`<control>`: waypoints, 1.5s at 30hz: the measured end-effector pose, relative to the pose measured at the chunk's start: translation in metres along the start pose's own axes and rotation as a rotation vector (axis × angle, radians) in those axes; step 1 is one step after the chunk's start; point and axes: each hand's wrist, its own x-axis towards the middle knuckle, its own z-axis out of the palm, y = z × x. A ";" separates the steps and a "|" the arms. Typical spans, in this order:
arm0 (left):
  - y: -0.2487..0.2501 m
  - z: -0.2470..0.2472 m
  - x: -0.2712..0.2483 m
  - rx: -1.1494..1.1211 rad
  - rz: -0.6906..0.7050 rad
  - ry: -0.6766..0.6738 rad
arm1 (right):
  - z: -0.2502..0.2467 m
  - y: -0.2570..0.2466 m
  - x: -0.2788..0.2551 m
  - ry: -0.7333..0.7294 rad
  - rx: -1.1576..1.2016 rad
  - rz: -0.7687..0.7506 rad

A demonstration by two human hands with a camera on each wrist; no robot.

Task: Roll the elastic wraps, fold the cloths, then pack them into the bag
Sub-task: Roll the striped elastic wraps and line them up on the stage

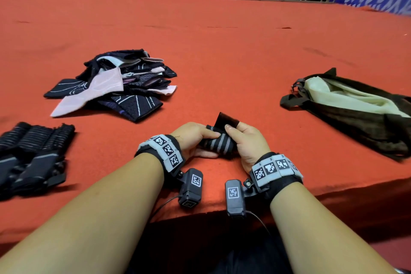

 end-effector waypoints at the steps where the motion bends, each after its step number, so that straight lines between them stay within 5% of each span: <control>1: 0.000 0.000 0.000 -0.009 -0.002 0.030 | 0.001 0.000 -0.001 -0.004 -0.017 -0.003; 20: 0.007 -0.014 -0.005 -0.273 -0.114 0.041 | 0.001 0.001 0.002 -0.121 -0.330 -0.133; 39: 0.010 -0.013 0.003 -0.215 -0.164 0.033 | 0.010 -0.017 -0.008 -0.234 -0.485 -0.009; 45: 0.009 -0.012 0.005 -0.251 -0.159 0.053 | 0.010 -0.022 -0.010 -0.279 -0.368 0.104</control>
